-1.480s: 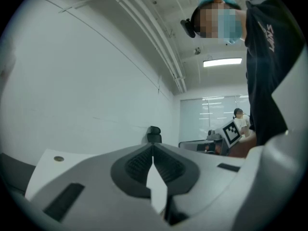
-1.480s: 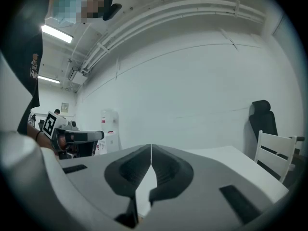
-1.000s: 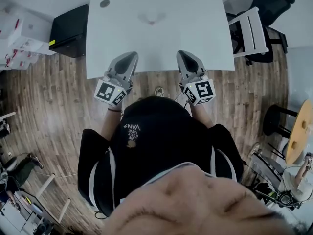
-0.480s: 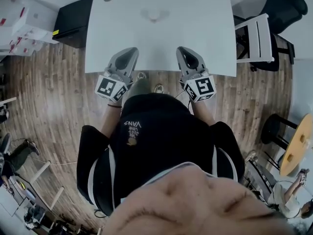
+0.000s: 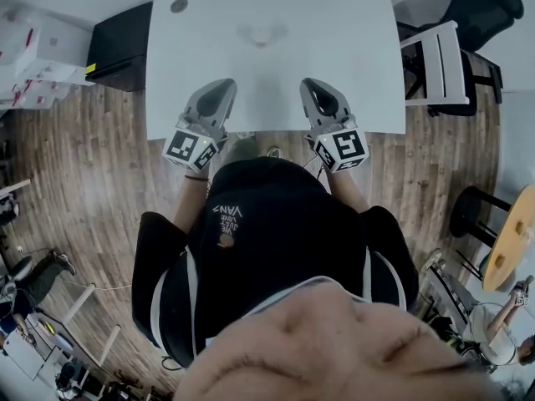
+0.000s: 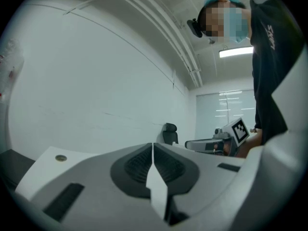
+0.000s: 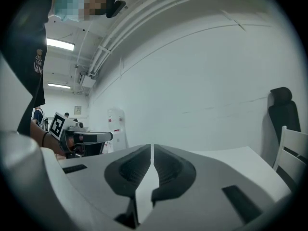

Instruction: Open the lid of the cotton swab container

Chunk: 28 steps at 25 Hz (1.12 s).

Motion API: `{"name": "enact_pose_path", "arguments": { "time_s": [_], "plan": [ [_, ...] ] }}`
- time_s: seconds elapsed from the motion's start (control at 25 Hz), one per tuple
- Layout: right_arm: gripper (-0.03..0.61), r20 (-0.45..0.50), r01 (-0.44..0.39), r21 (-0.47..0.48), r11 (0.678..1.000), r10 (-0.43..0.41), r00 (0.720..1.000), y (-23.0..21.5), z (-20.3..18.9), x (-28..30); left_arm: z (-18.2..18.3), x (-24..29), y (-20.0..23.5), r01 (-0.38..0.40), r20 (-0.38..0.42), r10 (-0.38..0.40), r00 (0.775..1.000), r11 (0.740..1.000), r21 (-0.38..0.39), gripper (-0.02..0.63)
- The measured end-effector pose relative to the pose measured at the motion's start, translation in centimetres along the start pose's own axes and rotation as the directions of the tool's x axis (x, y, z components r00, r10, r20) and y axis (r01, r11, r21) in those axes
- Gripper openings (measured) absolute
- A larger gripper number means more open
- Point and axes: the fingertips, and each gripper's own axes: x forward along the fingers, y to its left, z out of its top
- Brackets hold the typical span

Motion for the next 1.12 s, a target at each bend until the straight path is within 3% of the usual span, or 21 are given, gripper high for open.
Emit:
{"name": "enact_pose_path", "arguments": {
  "time_s": [1.12],
  "plan": [
    [0.012,-0.029,0.120,0.013,0.993,-0.119,0.992,-1.8,0.2,7.4,-1.4,7.5,7.9,0.167,-0.073,-0.162,0.984,0.984,0.068,0.018]
  ]
}}
